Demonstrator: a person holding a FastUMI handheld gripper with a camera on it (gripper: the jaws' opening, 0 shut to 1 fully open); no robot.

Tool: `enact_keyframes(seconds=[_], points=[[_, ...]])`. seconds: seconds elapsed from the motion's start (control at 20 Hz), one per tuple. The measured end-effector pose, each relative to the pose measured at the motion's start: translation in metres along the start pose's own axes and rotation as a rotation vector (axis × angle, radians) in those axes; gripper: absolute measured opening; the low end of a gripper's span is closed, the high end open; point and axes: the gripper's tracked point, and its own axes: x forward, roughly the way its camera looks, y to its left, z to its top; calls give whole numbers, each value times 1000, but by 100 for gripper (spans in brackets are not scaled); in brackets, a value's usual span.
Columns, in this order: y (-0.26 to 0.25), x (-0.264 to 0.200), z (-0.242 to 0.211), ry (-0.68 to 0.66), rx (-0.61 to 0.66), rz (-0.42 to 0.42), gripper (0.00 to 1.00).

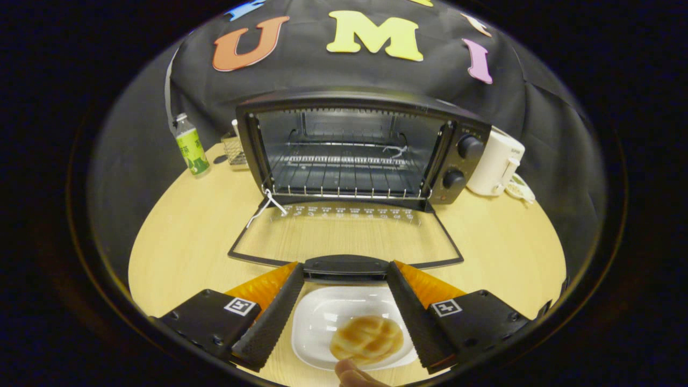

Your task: Open the toaster oven, put the food inside, and close the toaster oven door.

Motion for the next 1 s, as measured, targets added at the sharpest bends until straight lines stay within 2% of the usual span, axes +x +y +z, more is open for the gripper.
enact_keyframes(seconds=[0.2,0.3,0.5,1.0], points=[[0,-1,0,-16,-3,9,100],[2,-6,-7,1,38,49,100],[-6,-29,-19,-25,35,69,100],[-26,-77,-69,-217,57,95,100]])
